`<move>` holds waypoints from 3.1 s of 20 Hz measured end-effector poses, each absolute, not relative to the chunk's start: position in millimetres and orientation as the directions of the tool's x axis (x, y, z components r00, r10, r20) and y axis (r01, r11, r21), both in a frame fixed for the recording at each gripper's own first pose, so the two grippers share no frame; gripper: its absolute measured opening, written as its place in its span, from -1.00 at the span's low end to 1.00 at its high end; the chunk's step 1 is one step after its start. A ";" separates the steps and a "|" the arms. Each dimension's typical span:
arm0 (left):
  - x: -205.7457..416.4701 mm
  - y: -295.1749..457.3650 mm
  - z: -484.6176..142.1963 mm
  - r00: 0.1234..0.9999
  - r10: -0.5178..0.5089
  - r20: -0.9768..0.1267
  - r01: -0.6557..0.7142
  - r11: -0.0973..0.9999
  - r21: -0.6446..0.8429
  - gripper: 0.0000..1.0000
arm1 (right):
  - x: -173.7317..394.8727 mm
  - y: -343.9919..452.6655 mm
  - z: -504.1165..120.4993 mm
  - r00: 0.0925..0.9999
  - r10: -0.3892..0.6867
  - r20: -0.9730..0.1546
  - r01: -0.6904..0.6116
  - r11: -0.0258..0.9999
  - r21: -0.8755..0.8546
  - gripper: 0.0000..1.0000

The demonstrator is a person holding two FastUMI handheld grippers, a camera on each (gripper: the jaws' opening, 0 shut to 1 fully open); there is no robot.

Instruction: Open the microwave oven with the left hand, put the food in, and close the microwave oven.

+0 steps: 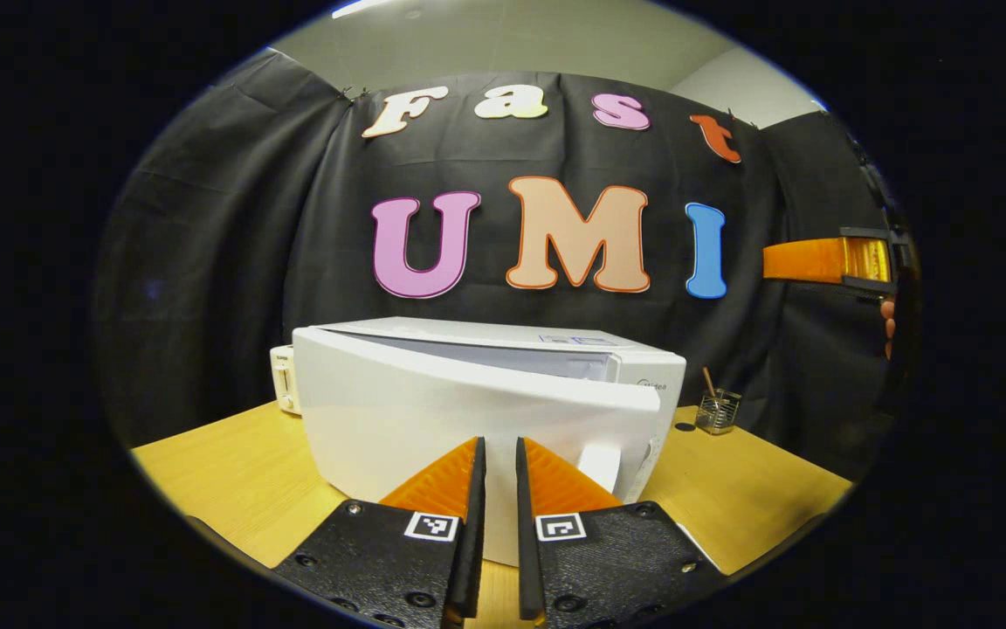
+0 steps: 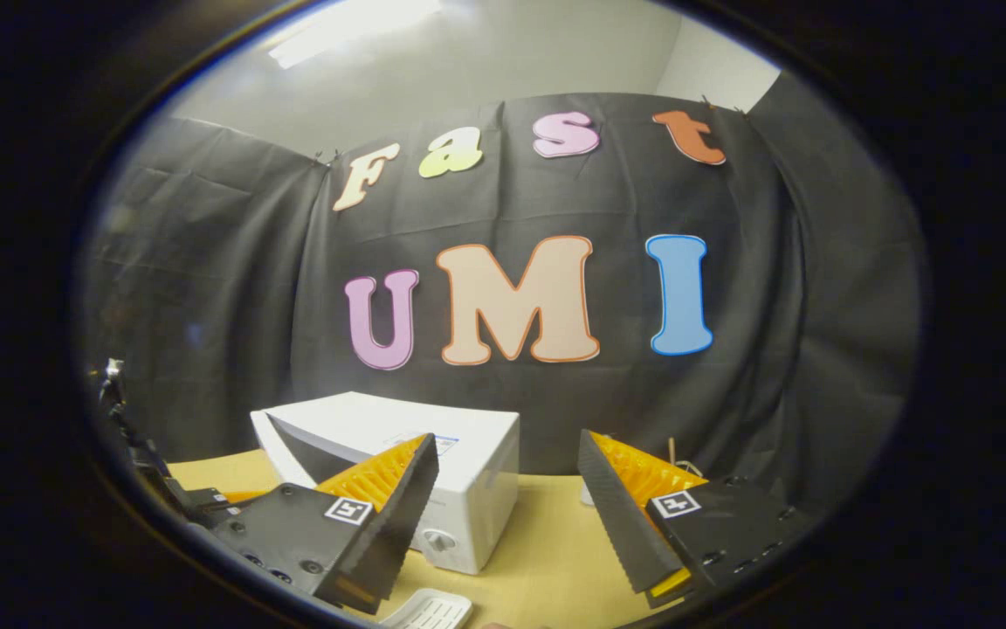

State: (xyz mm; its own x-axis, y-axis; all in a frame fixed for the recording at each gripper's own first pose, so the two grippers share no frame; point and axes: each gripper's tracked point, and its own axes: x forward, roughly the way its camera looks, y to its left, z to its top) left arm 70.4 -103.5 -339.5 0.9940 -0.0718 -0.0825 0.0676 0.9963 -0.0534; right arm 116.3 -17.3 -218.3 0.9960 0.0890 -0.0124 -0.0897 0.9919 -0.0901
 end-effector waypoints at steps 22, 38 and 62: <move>135.5 -136.0 -348.7 0.996 0.038 -0.077 -0.039 0.999 -0.019 -0.64 | 120.5 -66.7 -214.5 1.000 0.021 -0.008 -0.021 0.999 -0.034 0.83; 145.6 -134.9 -353.9 0.997 0.026 -0.075 -0.026 1.000 0.013 -0.63 | 123.3 -52.9 -217.9 0.999 0.049 -0.019 -0.050 0.997 -0.051 0.83; 93.0 -88.0 -255.6 0.996 0.094 -0.003 -0.094 0.995 -0.034 0.08 | 130.2 -49.5 -224.0 0.999 0.038 -0.032 -0.041 0.996 -0.077 0.83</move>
